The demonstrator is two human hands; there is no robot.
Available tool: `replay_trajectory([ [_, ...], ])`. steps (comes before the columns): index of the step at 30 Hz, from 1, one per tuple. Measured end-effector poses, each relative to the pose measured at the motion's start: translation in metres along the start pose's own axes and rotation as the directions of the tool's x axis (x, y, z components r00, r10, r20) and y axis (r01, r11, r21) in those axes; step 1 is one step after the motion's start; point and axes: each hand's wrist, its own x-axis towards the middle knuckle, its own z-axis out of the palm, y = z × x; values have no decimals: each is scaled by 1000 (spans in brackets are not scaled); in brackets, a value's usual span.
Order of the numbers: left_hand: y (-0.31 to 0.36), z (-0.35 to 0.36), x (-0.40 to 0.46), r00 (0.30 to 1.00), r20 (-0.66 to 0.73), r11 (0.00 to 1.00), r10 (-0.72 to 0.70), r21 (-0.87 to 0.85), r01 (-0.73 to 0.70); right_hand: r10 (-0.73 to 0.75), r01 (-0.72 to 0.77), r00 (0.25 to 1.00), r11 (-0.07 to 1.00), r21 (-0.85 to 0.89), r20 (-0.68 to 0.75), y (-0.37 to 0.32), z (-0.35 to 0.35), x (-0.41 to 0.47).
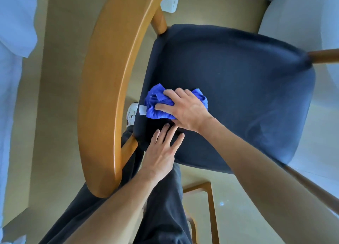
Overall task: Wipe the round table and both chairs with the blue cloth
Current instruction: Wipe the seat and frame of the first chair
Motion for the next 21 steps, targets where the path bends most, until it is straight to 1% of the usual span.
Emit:
replay_trajectory([
  [1,0,-1,1,1000,8,1000,1,-7,-1,72,-72,995,997,9,-70,7,0,-10],
  [3,0,-3,2,1000,21,1000,3,-28,-3,245,-244,950,969,30,-195,18,0,-33],
  [5,-1,-4,3,1000,25,999,0,-51,1,416,-416,874,908,56,-250,28,2,-61],
  [7,-2,-6,5,1000,20,998,-2,-65,4,591,-586,764,804,104,-260,34,6,-97],
  [8,-2,-7,6,1000,22,998,-2,-63,4,684,-674,685,726,137,-251,34,9,-116],
  [9,-2,-7,7,1000,27,998,-6,-61,8,772,-757,590,631,172,-235,32,13,-135],
  [10,-2,-8,9,999,28,998,-21,-61,23,849,-828,481,522,207,-217,28,17,-153],
  [12,-4,-12,17,996,18,994,-87,-69,88,960,-919,219,264,293,-177,15,24,-179],
  [13,-6,-15,24,992,13,990,-124,-72,125,985,-932,81,128,339,-151,8,27,-185],
  [14,-9,-19,33,988,9,986,-152,-73,152,992,-926,-41,7,377,-120,1,29,-185],
  [15,-13,-23,42,986,3,983,-166,-77,165,987,-908,-137,-89,409,-89,-4,31,-181],
  [16,-17,-28,51,985,-10,982,-170,-86,169,977,-884,-204,-157,440,-61,-10,33,-172],
  [17,-20,-32,58,984,-28,980,-174,-104,170,969,-860,-243,-197,470,-38,-18,35,-158],
  [18,-22,-36,64,982,-48,976,-182,-130,174,967,-843,-254,-209,495,-25,-28,37,-141],
  [19,-23,-39,67,979,-64,971,-194,-158,182,972,-837,-235,-189,514,-24,-42,38,-122],
  [20,-22,-40,69,976,-73,965,-206,-183,190,982,-835,-188,-144,531,-29,-58,39,-103],
  [21,-22,-40,69,973,-76,958,-217,-206,197,993,-829,-115,-78,553,-33,-75,40,-84],
])
